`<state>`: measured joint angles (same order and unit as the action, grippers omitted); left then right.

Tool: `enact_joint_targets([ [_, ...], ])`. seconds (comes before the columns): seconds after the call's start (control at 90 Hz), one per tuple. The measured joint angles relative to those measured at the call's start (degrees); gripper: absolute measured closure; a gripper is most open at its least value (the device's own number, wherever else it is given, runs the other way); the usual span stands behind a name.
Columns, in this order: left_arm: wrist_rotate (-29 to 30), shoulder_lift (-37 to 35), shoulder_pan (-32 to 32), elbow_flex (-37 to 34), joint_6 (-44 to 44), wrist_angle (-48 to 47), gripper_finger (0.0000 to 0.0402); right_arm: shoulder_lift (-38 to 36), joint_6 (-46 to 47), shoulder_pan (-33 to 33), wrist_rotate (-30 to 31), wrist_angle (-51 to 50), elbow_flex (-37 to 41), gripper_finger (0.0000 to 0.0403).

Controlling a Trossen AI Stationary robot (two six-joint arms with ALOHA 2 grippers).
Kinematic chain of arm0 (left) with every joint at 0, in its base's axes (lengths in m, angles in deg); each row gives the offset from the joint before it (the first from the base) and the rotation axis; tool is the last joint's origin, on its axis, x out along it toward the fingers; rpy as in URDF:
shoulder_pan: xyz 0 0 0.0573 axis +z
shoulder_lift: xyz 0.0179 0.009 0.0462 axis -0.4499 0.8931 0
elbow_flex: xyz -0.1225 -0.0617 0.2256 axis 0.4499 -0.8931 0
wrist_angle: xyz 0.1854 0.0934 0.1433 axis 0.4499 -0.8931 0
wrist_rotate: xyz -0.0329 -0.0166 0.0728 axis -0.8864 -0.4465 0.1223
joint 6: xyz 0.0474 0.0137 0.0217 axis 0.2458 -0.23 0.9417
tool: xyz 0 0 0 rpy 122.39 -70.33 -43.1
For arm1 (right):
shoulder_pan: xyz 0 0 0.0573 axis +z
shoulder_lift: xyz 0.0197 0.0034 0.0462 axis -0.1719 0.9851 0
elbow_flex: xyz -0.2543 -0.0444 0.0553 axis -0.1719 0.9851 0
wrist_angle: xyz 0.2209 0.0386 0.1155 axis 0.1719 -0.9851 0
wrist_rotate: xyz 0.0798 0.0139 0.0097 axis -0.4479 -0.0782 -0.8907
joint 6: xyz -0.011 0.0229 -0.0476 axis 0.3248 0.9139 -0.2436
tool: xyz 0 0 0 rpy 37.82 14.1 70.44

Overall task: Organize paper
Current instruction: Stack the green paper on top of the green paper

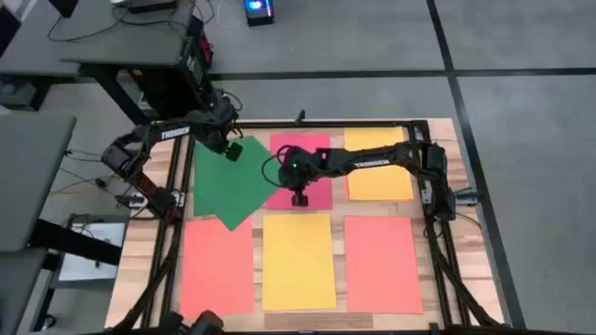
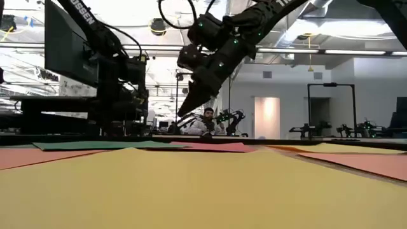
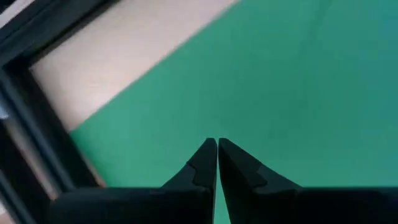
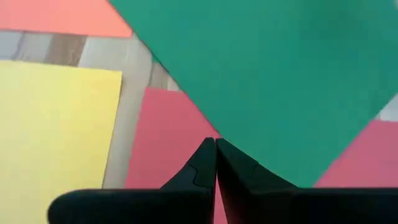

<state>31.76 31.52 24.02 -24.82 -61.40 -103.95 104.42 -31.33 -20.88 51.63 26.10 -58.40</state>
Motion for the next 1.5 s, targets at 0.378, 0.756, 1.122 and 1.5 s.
enact_joint_targets([
  [0.378, 1.08, -10.18, -10.83, -5.96, -7.9, -2.46, 0.0402, -0.01, 0.41, -1.02, 0.22, 1.68, 0.0, 0.0403],
  [0.756, 2.62, -17.09, -25.17, -12.26, -21.64, -3.17, 0.0402, 0.49, 12.79, -7.13, 2.06, -3.64, 0.0, 0.0403],
  [1.122, 4.17, -17.78, -28.48, -12.24, -21.95, 3.29, 0.0402, 4.7, 22.29, -13.42, -13.57, -2.96, -0.26, 0.0398],
  [1.5, 5.09, -17.77, -28.48, -12.24, -16.45, 4.09, 0.0402, 4.67, 17.35, -12.2, -13.42, -14.16, -3.16, 0.0287],
])
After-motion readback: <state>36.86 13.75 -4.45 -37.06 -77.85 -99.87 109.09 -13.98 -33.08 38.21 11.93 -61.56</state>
